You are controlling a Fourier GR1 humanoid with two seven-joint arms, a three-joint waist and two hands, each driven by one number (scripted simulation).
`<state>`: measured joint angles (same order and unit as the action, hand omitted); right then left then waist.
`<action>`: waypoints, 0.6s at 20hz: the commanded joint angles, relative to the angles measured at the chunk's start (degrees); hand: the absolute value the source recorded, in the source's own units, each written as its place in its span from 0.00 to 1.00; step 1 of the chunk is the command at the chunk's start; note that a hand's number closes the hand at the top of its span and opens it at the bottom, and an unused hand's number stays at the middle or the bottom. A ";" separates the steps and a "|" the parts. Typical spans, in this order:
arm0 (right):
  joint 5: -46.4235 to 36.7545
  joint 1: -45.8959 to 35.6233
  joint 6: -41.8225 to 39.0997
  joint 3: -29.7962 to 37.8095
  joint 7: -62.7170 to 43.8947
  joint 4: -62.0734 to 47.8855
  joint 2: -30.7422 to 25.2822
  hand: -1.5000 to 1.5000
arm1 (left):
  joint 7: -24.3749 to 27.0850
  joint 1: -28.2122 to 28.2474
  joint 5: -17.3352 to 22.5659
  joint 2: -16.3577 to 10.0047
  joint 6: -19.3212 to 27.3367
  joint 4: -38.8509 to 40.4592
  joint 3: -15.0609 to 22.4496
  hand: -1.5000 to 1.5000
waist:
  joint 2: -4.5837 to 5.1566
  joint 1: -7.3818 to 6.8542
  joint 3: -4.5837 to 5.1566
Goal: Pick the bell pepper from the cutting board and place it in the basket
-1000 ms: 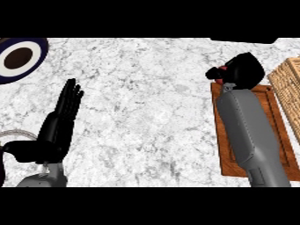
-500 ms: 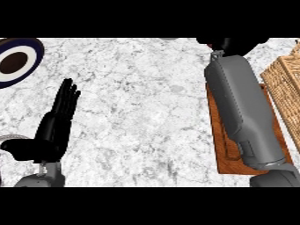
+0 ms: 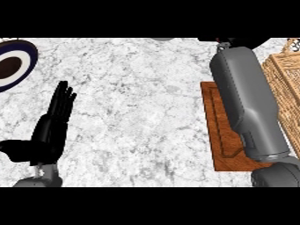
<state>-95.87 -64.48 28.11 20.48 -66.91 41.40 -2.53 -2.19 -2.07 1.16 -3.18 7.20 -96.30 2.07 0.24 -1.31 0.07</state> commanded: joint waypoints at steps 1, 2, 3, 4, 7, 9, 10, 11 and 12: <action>-3.63 0.03 -3.40 1.47 -11.23 -1.05 -0.79 1.00 | -0.28 -2.48 0.94 -0.93 -0.07 2.31 -2.42 0.50 | -0.05 1.00 0.00; -3.85 1.48 -3.93 1.39 -10.49 0.74 -0.83 1.00 | -0.33 1.81 -1.58 0.64 1.20 -2.19 1.22 0.50 | -0.44 0.95 -0.05; -4.00 -1.36 -7.78 2.46 -11.38 1.07 -1.94 1.00 | -1.17 2.26 -0.60 0.42 0.32 -3.72 1.39 0.50 | -0.56 0.84 -0.03; -4.67 2.10 -6.58 2.17 -10.70 2.96 -1.63 1.00 | -0.13 1.30 0.58 -0.17 0.29 -1.10 -1.12 0.50 | -0.58 1.63 -0.02; -5.19 4.74 -5.14 2.26 -10.02 7.49 0.09 1.00 | 0.63 1.49 -0.26 0.27 0.56 -1.11 -0.43 0.50 | -0.54 1.65 -0.04; -3.69 9.17 -3.86 3.71 -6.33 10.50 -1.42 1.00 | -0.74 0.93 -0.44 -0.54 0.83 -0.39 -1.40 0.50 | -0.54 2.03 -0.06; -3.50 10.47 -4.22 3.79 -5.62 12.11 -1.18 1.00 | 1.52 1.01 0.96 -0.66 -0.74 0.46 -1.85 0.50 | -0.51 1.99 -0.04; -3.01 13.29 -4.17 4.26 -4.37 14.23 -1.22 1.00 | -0.59 2.86 0.30 -1.03 -0.28 -2.62 -1.25 0.50 | -0.67 2.02 -0.07; -4.18 8.75 -5.90 4.92 -6.89 11.64 -1.81 1.00 | 0.97 3.28 0.01 0.24 -0.41 -1.44 0.01 0.50 | -0.35 1.20 -0.05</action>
<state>-99.43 -55.79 24.92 24.36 -65.86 51.03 -3.82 -1.96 -0.12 1.55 -3.68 6.93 -97.43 1.05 -0.25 0.32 0.01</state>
